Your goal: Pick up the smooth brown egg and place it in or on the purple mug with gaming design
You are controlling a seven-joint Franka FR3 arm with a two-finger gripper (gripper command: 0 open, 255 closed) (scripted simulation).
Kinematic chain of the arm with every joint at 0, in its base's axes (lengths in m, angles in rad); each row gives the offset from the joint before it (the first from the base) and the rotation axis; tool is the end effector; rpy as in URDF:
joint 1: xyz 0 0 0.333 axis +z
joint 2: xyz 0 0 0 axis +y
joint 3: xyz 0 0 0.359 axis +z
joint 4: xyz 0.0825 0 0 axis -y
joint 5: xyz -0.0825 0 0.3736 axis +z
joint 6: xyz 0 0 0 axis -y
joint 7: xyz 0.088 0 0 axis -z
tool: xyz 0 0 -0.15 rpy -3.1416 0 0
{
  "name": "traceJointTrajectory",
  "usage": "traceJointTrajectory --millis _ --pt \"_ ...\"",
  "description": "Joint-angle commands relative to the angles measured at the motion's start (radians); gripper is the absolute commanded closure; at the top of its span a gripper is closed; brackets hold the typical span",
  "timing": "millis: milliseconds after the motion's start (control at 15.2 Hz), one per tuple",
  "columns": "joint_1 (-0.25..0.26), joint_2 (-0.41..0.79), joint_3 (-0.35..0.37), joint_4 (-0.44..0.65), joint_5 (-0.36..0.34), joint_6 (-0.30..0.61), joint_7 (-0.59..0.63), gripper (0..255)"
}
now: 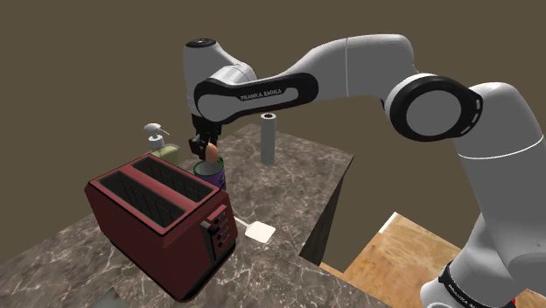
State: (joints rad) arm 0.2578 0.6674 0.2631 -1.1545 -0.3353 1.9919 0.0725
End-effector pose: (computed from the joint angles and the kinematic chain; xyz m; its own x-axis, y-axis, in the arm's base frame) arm 0.7201 0.3070 0.4300 0.8599 0.4718 0.1946 0.4492 -0.8807 0.1502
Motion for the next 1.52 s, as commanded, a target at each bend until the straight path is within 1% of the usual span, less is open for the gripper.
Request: traceJointTrajectory --millis 0,330,396,726,990,1452 --pt "0.001 0.002 0.000 -0.002 -0.001 0.004 0.001 255" --pt "0.001 0.002 0.000 -0.002 -0.001 0.004 0.001 255" --pt "0.001 0.002 0.000 -0.002 -0.001 0.004 0.001 0" --pt "0.001 0.002 0.000 -0.002 -0.001 0.004 0.001 0" --pt "0.009 -0.045 0.009 0.044 0.012 -0.088 -0.008 0" --pt "0.009 -0.045 0.009 0.044 0.012 -0.088 -0.008 0"
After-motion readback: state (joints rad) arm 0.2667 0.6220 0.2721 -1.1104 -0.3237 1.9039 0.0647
